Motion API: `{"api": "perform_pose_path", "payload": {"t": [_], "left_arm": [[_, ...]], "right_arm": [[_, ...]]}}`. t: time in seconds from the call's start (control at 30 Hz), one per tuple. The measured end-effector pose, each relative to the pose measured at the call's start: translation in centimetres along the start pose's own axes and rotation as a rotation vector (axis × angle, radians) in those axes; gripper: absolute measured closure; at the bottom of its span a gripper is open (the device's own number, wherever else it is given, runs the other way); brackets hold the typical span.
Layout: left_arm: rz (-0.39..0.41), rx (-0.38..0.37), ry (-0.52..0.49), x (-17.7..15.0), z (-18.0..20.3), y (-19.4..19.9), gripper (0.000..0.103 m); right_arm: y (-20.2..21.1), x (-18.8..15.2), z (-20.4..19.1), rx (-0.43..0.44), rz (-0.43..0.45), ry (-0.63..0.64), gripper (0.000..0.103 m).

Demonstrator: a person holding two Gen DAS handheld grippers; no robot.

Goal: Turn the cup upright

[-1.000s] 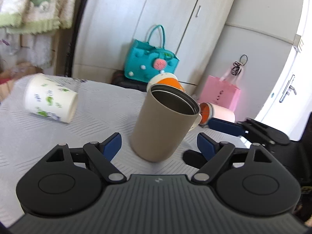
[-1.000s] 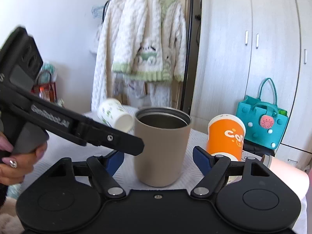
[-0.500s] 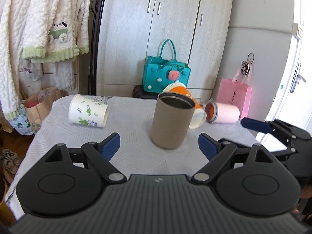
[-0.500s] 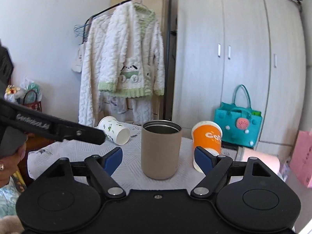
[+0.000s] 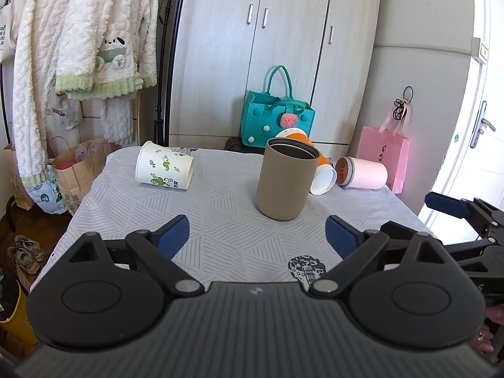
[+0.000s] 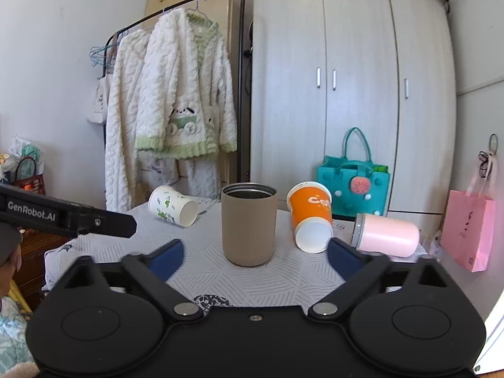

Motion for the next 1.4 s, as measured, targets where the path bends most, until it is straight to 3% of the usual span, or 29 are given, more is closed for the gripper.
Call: {"api": "perform_pose_path", "payload": {"t": [0.2,0.83,1.03,1.13,1.4], "left_arm": [[-0.002,0.027,-0.005,-0.5,-0.4,0.3,0.0],[-0.055,0.109,-0.027,-2.0,-1.7,0.2,0.0],[-0.085,0.19,-0.037,-2.5,-2.8,-0.4,0.0],[-0.094,0.193,-0.043,-2.7,-2.9,-0.6,0.0],[-0.072,0.215,-0.09,-2.8,-2.4,-0.6,0.0]], "right_arm": [[0.1,-0.8,0.5,-0.13,-0.03,-0.006,0.0],[1.4,-1.7,1.9,-0.246,-0.059,-0.06,0.0],[1.3,-2.1,2.5,-0.284,-0.081,-0.072,0.0],[1.2,-2.3,2.8,-0.3,-0.092,-0.08,0.0],[1.1,-2.5,3.0,-0.324,-0.098,-0.079,0.0]]}}
Point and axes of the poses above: each gripper's, at about its wrist camera, not at the fingertips, and y roughly against the way its jaws point, z to its right, x to its top, the point moved 10 cm from there along -y, roughly the way its jaws point, and after that the axes turned 2 degrees about z, right-handed, at the moved point
